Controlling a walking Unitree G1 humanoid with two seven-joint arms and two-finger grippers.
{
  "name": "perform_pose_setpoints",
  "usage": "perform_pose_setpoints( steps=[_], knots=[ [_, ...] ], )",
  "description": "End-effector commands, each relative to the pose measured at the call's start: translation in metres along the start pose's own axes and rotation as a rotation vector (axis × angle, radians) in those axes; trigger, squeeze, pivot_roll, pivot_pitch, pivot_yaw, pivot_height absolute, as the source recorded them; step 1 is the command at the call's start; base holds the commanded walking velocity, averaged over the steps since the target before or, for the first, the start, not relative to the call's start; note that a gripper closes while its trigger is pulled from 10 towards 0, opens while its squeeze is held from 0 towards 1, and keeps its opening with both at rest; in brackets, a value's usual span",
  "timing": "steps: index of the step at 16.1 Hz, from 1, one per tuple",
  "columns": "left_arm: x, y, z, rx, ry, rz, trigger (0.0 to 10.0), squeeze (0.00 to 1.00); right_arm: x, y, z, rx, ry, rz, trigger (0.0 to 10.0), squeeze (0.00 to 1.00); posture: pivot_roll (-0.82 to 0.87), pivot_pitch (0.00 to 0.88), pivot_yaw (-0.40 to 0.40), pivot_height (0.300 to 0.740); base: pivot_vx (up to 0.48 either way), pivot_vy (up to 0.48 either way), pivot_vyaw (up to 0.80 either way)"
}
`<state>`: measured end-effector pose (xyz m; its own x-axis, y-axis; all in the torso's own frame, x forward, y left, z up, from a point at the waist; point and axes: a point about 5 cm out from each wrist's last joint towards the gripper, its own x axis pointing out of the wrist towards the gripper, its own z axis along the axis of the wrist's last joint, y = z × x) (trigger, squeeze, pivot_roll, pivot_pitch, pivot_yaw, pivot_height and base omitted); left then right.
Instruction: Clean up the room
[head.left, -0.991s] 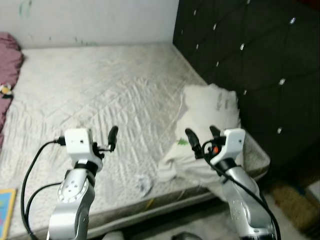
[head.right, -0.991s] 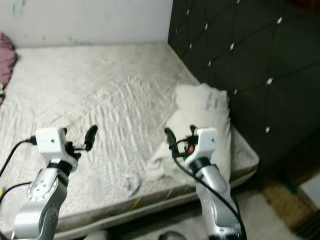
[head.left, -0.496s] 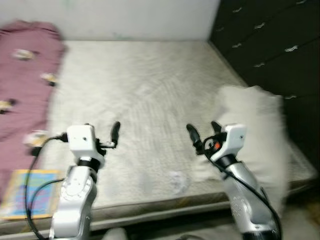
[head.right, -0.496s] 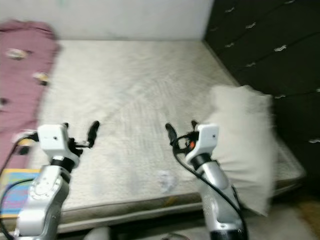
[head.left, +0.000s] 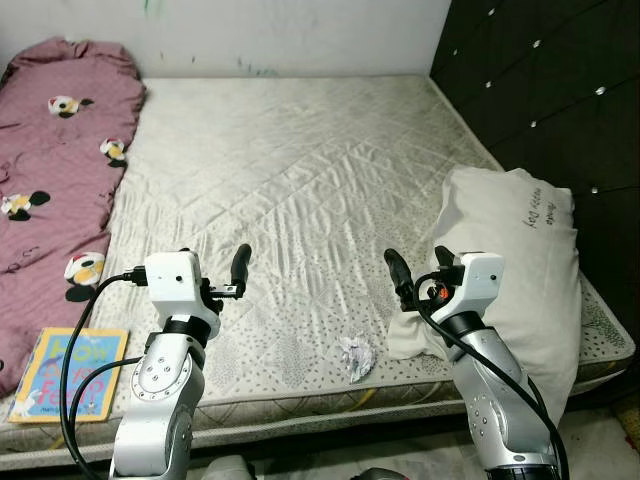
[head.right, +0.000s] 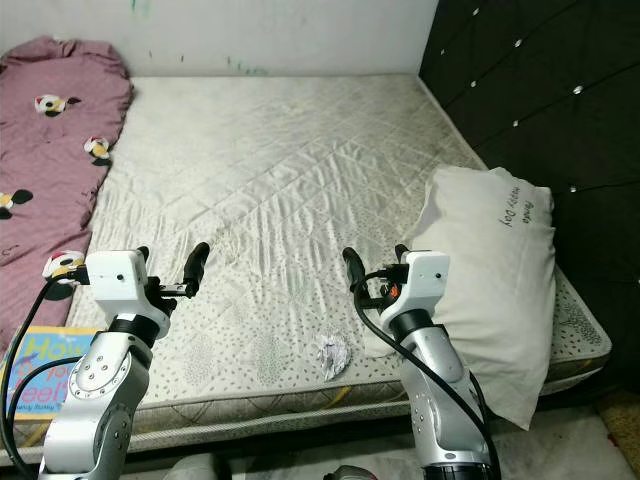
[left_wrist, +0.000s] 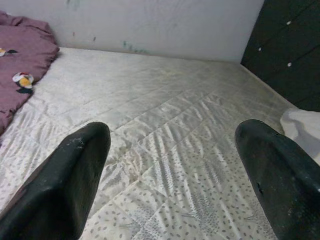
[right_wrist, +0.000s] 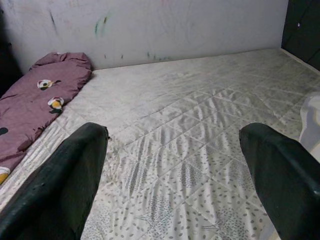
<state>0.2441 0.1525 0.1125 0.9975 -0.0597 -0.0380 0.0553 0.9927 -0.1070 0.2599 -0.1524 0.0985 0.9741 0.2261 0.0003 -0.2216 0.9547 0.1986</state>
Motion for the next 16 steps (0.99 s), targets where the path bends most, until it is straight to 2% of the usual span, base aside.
perform_pose_setpoints(
  steps=[1, 9, 16],
  knots=[
    [0.0019, 0.0005, -0.0005, 0.015, 0.005, 0.005, 10.0, 0.00, 0.0007, -0.0042, 0.0029, 0.000, -0.010, -0.018, 10.0, 0.00, 0.02, 0.021, -0.067, 0.740, 0.000, 0.000, 0.00],
    [0.0028, 0.0029, -0.0002, 0.027, -0.005, 0.021, 10.0, 0.00, 0.0012, -0.0041, 0.0033, 0.014, -0.014, -0.024, 10.0, 0.00, 0.02, 0.024, -0.069, 0.681, 0.000, 0.000, 0.00],
    [0.0042, 0.0056, -0.0014, 0.048, -0.015, 0.040, 10.0, 0.00, 0.0028, -0.0038, 0.0036, -0.006, -0.016, -0.022, 10.0, 0.00, 0.02, 0.020, -0.076, 0.672, 0.000, 0.000, 0.00]
  ],
)
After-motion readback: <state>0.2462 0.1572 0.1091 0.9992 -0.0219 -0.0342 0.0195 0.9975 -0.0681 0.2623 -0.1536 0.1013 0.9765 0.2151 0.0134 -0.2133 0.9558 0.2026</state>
